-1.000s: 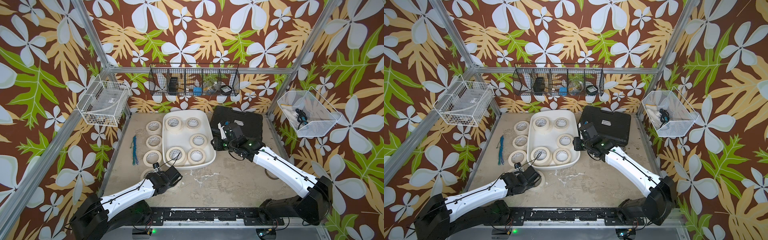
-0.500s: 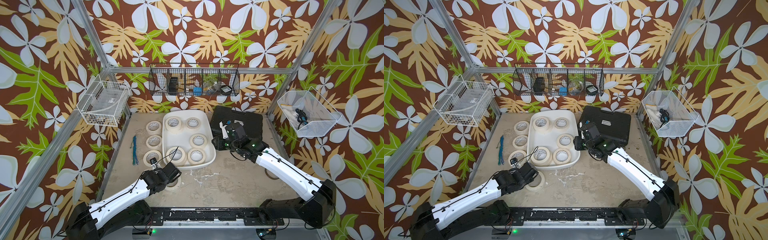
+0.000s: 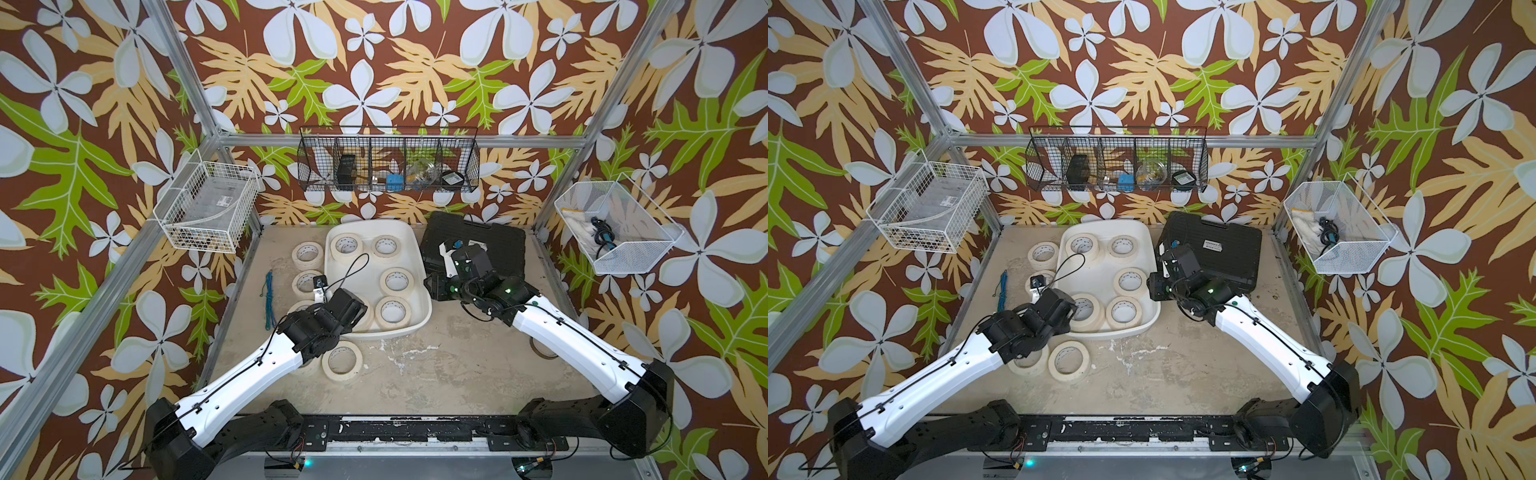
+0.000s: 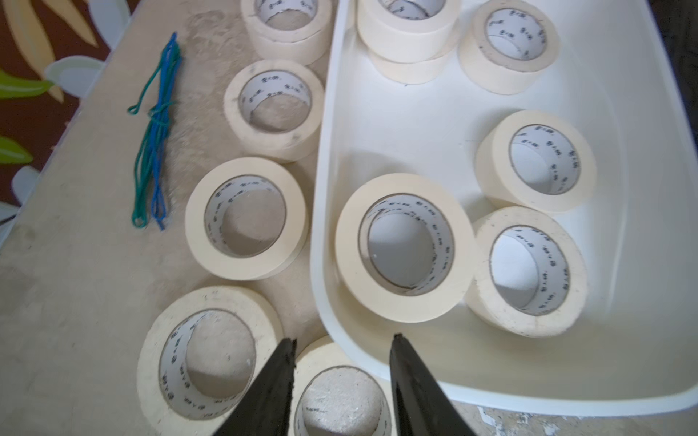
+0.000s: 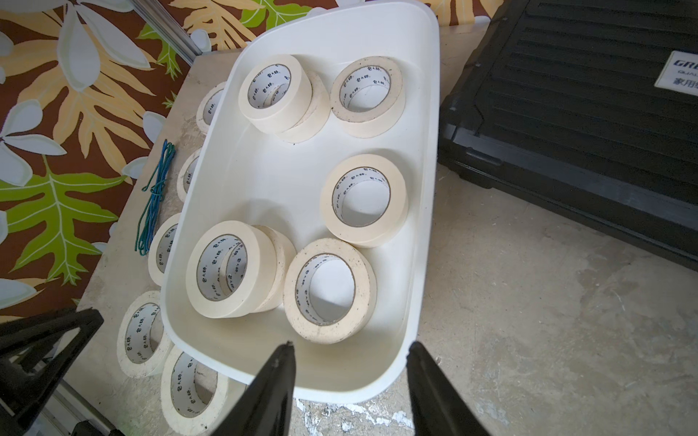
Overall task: Take out the art tape in the storage box
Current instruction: Pick up the art tape from the storage box.
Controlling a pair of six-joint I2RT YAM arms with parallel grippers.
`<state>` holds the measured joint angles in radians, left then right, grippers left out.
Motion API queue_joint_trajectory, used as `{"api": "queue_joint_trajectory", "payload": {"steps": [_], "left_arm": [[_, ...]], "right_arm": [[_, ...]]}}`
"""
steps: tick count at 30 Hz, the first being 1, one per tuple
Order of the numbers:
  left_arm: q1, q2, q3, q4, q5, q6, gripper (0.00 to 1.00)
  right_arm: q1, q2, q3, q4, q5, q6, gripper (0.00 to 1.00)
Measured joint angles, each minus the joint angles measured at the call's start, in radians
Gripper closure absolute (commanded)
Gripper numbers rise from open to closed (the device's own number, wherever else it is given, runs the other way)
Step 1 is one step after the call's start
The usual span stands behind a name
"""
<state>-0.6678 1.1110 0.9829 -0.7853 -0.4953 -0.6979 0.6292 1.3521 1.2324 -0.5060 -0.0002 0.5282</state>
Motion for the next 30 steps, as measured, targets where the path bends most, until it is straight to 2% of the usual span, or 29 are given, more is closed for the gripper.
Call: {"api": "queue_joint_trajectory", "payload": {"steps": [2, 5, 11, 20, 30], "left_arm": [[0.086, 0.050, 0.044, 0.043, 0.094, 0.116, 0.54], [0.162, 0.146, 0.098, 0.064, 0.211, 0.259, 0.53], [0.208, 0.325, 0.151, 0.072, 0.351, 0.444, 0.53], [0.284, 0.426, 0.177, 0.099, 0.364, 0.516, 0.51], [0.315, 0.487, 0.175, 0.128, 0.378, 0.546, 0.50]], "right_arm": [[0.000, 0.000, -0.002, -0.003, -0.002, -0.006, 0.49], [0.000, 0.002, -0.014, -0.003, -0.021, -0.006, 0.49], [0.000, 0.011, -0.039, -0.002, -0.052, -0.006, 0.49], [0.000, 0.018, -0.047, -0.003, -0.075, -0.005, 0.49], [0.000, 0.018, -0.055, -0.003, -0.077, -0.005, 0.49]]}}
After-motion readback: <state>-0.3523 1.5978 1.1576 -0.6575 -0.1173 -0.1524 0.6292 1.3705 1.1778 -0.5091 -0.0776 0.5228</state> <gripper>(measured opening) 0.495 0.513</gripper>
